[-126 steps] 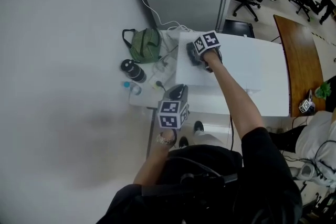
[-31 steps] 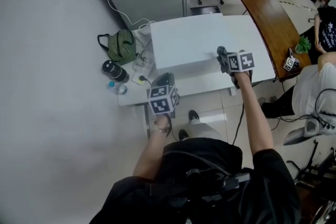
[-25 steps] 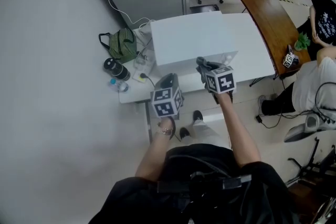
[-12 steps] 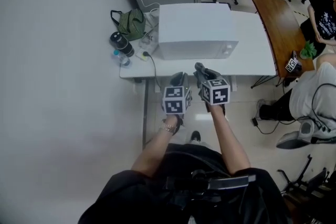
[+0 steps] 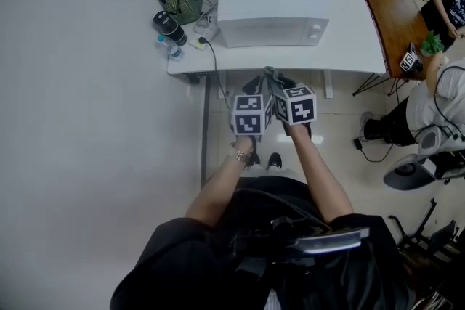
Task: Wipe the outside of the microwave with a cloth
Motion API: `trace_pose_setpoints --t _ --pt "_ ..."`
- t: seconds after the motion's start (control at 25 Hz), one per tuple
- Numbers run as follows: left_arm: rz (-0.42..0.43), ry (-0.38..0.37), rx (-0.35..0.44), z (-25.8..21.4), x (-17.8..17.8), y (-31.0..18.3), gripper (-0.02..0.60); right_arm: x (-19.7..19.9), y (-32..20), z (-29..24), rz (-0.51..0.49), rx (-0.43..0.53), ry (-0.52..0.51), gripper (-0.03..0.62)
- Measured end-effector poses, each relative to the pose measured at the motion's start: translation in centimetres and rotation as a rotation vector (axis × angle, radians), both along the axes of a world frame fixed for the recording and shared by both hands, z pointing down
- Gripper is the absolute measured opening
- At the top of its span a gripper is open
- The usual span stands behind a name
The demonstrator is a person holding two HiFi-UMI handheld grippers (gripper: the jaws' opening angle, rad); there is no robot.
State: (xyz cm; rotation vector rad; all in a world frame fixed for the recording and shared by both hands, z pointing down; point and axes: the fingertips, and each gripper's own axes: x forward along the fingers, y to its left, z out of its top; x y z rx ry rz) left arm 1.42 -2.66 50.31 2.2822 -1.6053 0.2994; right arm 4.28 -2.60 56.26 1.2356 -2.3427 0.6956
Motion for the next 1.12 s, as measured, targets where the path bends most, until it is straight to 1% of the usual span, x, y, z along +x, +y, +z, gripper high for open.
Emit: trace_pose_setpoints --t 0.2,0.56,0.76,1.12 --pt "0.0 0.002 0.024 -1.4 -0.2 0.4 0.044 0.5 -0.1 -0.9 0.017 0.012 0.002 0.051" --pt "0.012 -0.003 0.036 -2.0 -1.4 0.8 0.044 0.0 0.1 -1.9 0.027 0.028 -0.012 0.051" --pt "0.027 -0.003 0.021 -1.4 -1.5 1.1 0.044 -0.8 0.7 -1.7 0.016 0.02 -0.022 0.051" --pt "0.03 0.008 0.032 -1.8 -1.8 0.7 0.044 -1.7 0.8 -1.8 -0.002 0.018 -0.033 0.051"
